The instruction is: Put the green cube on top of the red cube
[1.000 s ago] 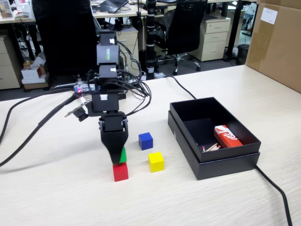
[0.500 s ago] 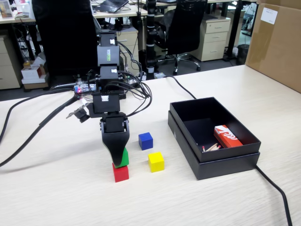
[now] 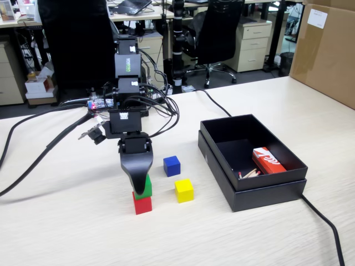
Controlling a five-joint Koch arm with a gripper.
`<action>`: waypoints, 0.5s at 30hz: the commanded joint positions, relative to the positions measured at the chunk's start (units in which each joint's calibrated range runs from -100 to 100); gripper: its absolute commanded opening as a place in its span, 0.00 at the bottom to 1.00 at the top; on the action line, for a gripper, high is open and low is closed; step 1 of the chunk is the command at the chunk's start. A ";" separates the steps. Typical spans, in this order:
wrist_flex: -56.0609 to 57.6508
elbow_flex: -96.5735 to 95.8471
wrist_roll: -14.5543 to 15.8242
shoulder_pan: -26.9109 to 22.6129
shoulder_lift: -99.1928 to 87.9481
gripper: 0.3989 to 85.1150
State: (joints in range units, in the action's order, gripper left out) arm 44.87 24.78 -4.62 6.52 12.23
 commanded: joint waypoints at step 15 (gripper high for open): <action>-0.08 -5.74 -0.10 -0.44 -21.36 0.54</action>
State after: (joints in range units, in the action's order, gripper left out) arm 44.87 17.66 -4.62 6.42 -1.62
